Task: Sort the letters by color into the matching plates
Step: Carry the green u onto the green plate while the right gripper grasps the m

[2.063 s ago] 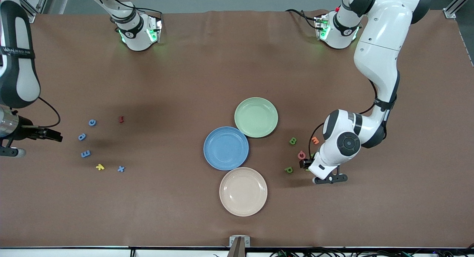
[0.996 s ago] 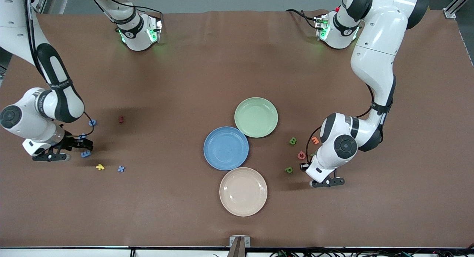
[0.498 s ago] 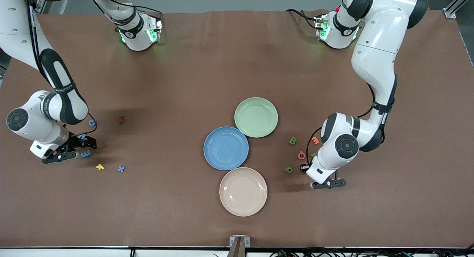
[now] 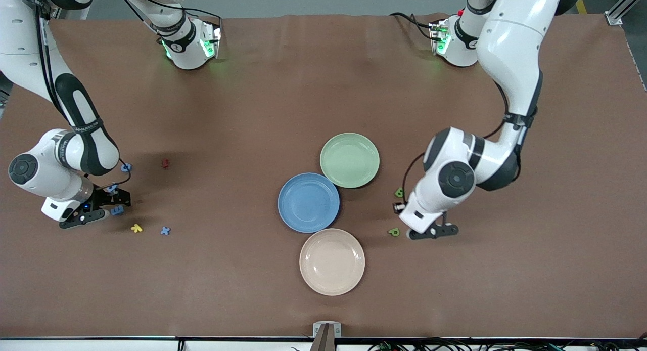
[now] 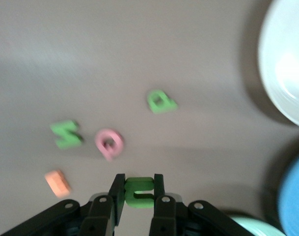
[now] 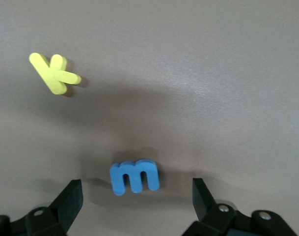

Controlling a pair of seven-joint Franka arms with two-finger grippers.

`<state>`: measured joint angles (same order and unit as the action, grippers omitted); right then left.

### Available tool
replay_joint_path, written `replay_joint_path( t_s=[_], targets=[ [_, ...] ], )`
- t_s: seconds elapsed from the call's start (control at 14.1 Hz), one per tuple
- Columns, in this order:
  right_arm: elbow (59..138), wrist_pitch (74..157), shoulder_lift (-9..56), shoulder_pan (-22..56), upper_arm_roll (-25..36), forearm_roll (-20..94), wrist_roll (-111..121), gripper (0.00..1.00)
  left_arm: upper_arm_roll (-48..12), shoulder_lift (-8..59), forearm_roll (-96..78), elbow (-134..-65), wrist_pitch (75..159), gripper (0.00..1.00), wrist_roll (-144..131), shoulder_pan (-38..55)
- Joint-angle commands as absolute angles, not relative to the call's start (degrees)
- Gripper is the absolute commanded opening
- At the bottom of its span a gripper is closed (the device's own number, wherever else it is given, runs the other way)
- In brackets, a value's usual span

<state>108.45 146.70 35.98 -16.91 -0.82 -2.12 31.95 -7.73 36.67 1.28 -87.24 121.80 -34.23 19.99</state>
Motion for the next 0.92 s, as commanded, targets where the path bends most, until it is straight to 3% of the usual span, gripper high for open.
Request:
replay_joint_path(
  t_s=[0.0, 0.28, 0.5, 0.57, 0.85],
  targets=[
    [106.79, 146.07, 36.91, -18.11, -1.67, -1.76, 34.19, 0.90, -11.24, 33.13, 1.85, -93.16, 122.08, 0.20, -40.24, 20.56],
    [106.79, 146.16, 37.09, -18.02, -1.67, -1.50, 33.84, 0.74, -12.22, 33.40, 2.46, -96.06, 122.69, 0.20, -46.30, 25.92],
    [106.79, 146.16, 37.35, -18.02, -1.67, -0.62, 34.10, 0.70, -12.22, 33.84, 2.46, -96.85, 124.01, 0.20, -49.82, 28.99],
    [106.79, 146.16, 37.35, -18.02, -1.58, -0.62, 34.10, 0.64, -12.22, 33.84, 2.46, -97.81, 125.58, 0.20, -50.88, 29.61],
    [106.79, 146.16, 37.35, -17.84, -1.67, -0.53, 33.66, 0.20, -12.22, 33.49, 2.64, -103.26, 132.62, 0.20, -54.31, 31.73]
  ],
)
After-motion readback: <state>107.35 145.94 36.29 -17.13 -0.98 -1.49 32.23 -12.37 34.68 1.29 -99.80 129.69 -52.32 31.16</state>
